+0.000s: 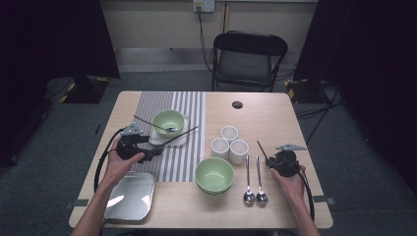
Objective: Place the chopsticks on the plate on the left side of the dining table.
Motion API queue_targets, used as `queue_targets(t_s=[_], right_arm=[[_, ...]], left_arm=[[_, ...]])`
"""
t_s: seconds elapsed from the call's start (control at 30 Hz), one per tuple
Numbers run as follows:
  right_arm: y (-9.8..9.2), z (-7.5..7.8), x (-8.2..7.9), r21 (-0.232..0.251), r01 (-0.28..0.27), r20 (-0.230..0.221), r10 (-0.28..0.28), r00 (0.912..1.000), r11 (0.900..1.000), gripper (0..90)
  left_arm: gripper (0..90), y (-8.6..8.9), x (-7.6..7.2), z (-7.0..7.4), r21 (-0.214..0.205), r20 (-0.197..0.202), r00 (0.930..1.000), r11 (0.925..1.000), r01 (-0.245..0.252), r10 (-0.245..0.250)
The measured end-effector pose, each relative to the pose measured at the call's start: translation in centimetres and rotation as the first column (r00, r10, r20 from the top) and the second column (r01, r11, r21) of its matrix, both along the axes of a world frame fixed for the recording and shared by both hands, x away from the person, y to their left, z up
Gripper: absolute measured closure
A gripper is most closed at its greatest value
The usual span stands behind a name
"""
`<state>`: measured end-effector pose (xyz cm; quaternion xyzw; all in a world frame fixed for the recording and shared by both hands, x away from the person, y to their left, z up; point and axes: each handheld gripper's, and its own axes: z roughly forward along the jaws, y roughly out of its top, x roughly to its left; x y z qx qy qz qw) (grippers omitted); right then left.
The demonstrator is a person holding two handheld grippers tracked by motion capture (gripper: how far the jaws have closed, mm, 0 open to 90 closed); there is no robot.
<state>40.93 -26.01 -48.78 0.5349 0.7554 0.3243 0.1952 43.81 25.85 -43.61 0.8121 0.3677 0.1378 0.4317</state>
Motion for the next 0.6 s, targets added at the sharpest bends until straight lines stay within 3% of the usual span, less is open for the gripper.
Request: queue_targets(t_s=[0.1,0.27,0.43,0.6], right_arm=[[-0.5,0.1,-0.7,0.004,-0.006,-0.007,0.006,1.0,1.0,71.8],[-1.1,0.1,-1.8,-0.013,-0.016,-0.005,0.016,0.9999,0.9998,73.6],[-1.0,0.0,-2.3,-0.028,-0.003,0.01,0.004,0.9999,0.9996,81.4],[-1.2,-0.1,-2.2,0.0,0.01,0.011,-0.01,0.9999,1.0,85.8]], left_arm=[[17.9,0.0,-0.2,0.3,-0.002,0.013,0.9999,1.0,0.001,-0.001],[18.1,-0.2,-0.2,0.2,-0.009,0.007,1.0,0.9999,0.006,-0.006],[18.2,-0.5,-0.2,0.2,0.006,0.008,1.0,1.0,0.004,-0.004],[19.0,-0.5,-0.2,0.3,0.017,0.02,0.9998,0.9999,0.003,-0.003]])
